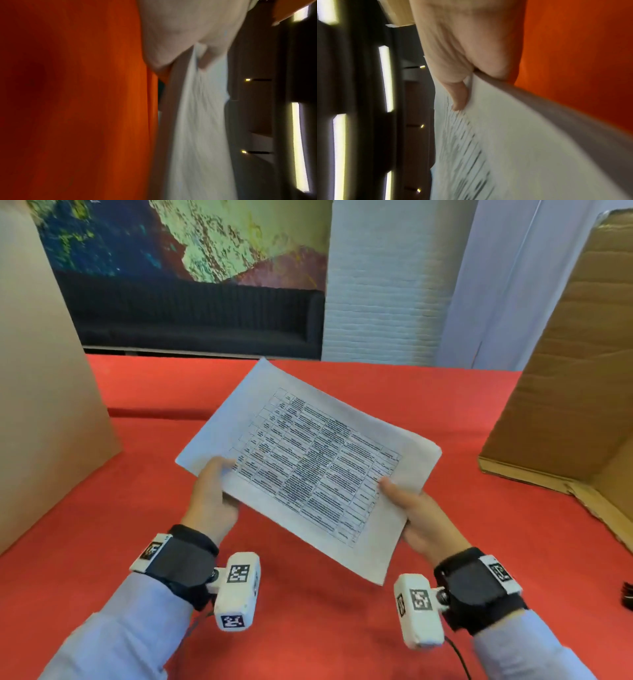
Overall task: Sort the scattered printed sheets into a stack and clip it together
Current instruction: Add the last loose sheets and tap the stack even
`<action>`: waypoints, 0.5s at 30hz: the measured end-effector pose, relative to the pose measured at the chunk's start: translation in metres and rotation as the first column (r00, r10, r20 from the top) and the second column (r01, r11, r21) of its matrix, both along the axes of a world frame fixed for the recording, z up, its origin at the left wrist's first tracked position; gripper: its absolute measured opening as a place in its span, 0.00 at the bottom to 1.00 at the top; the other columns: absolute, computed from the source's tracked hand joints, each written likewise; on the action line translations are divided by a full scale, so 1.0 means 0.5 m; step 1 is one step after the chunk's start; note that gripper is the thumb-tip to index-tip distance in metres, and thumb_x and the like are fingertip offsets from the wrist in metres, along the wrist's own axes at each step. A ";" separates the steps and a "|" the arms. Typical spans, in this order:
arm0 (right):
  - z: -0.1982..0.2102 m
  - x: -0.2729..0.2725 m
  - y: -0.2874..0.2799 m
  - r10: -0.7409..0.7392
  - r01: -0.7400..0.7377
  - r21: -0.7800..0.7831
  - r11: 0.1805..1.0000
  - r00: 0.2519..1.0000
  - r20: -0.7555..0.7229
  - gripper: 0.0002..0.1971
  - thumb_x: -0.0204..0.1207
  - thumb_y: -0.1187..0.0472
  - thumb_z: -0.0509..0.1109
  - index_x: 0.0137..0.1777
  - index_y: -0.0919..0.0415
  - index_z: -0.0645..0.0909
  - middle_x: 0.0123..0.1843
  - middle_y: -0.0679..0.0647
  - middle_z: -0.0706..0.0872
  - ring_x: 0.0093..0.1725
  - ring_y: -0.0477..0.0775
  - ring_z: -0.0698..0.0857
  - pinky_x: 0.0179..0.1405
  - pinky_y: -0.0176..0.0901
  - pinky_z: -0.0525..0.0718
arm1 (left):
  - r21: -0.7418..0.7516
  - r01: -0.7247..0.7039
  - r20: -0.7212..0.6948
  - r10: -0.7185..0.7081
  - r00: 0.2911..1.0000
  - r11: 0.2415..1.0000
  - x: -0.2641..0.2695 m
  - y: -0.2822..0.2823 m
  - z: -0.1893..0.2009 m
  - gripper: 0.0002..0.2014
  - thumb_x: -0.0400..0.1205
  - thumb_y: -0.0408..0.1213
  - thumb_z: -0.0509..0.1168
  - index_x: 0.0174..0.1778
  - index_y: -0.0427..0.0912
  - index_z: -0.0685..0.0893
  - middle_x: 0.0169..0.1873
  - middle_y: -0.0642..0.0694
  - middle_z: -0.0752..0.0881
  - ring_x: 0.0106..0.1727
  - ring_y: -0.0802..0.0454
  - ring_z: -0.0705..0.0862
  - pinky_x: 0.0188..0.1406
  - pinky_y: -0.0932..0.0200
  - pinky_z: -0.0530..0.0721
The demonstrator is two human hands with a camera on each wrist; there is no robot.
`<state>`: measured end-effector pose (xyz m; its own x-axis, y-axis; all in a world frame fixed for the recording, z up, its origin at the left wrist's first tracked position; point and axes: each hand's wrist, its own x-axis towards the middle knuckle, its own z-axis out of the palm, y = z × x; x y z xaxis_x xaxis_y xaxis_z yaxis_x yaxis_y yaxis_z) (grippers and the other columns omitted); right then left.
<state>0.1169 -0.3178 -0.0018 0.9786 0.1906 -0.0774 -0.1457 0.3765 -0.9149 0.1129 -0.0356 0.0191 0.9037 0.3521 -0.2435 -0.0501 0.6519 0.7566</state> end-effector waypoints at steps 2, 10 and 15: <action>0.016 -0.004 -0.042 -0.003 0.007 -0.107 0.994 0.999 0.040 0.21 0.74 0.65 0.68 0.68 0.66 0.79 0.62 0.61 0.88 0.59 0.61 0.88 0.58 0.56 0.87 | 0.169 0.148 0.068 -0.161 0.985 0.974 -0.003 0.055 -0.006 0.13 0.74 0.21 0.62 0.51 0.40 0.82 0.42 0.45 0.90 0.35 0.54 0.90 0.33 0.63 0.88; 0.091 -0.010 -0.060 0.049 0.042 -0.278 0.960 0.950 0.309 0.15 0.70 0.66 0.72 0.57 0.57 0.87 0.59 0.55 0.90 0.57 0.55 0.89 0.57 0.47 0.87 | 0.612 -0.024 0.175 -0.105 0.979 0.791 0.013 0.032 0.009 0.16 0.61 0.26 0.56 0.41 0.40 0.81 0.33 0.52 0.84 0.34 0.57 0.81 0.30 0.67 0.77; 0.121 -0.007 -0.078 0.037 0.055 -0.200 0.978 0.902 0.430 0.21 0.68 0.69 0.71 0.62 0.57 0.82 0.57 0.49 0.91 0.57 0.49 0.88 0.55 0.40 0.85 | 0.453 -0.197 0.392 0.004 0.920 0.870 0.016 0.025 0.034 0.18 0.59 0.22 0.53 0.33 0.47 0.80 0.32 0.51 0.79 0.38 0.51 0.75 0.36 0.60 0.73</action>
